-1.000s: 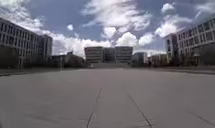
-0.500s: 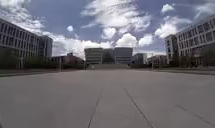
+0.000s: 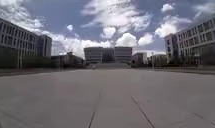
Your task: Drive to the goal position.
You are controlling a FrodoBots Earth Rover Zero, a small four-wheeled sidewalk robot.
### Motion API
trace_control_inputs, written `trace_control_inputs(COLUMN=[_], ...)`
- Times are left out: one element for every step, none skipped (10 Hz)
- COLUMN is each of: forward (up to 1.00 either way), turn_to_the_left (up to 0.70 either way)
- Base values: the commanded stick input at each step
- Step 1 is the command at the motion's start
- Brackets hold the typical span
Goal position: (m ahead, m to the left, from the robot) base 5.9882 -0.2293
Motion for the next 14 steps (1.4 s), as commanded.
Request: trace_control_inputs(forward=[1.0, 1.0, 1.0, 1.0, 1.0, 1.0, 1.0, 1.0, 1.0, 1.0, 1.0, 1.0, 1.0, 1.0], turn_to_the_left=[0.02, 0.02, 0.02, 0.02, 0.02, 0.02, 0.02, 0.02, 0.02, 0.02, 0.02, 0.02, 0.02, 0.02])
